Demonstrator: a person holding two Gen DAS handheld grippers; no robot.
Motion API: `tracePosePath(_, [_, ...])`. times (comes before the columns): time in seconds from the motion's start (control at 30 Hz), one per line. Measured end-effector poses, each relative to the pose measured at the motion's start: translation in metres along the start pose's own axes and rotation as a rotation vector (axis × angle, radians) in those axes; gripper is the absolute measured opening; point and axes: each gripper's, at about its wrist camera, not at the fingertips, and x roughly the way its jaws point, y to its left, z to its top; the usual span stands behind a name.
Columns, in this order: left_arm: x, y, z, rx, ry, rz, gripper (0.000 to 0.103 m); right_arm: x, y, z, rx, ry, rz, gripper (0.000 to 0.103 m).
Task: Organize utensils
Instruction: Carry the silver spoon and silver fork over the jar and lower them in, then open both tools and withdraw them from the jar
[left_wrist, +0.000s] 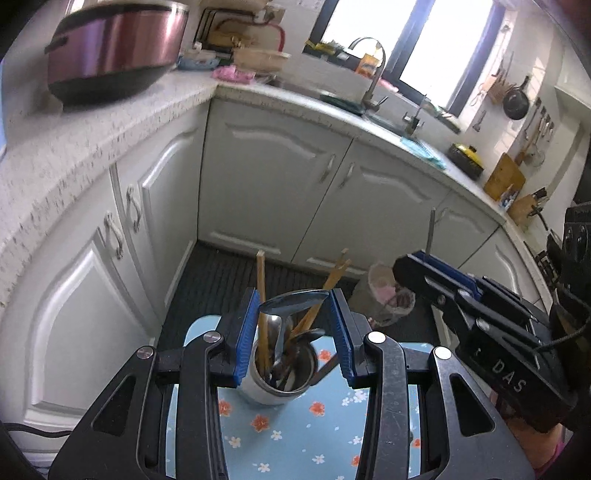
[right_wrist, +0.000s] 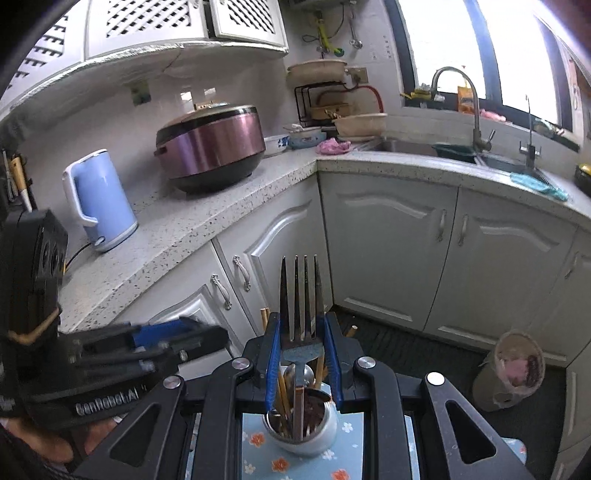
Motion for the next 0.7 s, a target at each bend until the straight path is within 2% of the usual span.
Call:
tracePosePath(0.27, [0.035, 0.013, -0.026, -0.026, 0.072, 0.01, 0.037, 0.045, -0.016, -0.03, 0.045, 0.077, 0.007, 0.021])
tracePosePath(0.57, [0.054, 0.02, -0.049, -0.039, 0.105, 0.035, 0.037, 0.08, -0.035, -0.066, 0.127, 0.178, -0.002, 0.021])
tracePosePath(0.7, [0.059, 0.021, -0.055, -0.031, 0.113, 0.052, 0.037, 0.084, -0.043, -0.076, 0.166, 0.194, -0.003, 0.021])
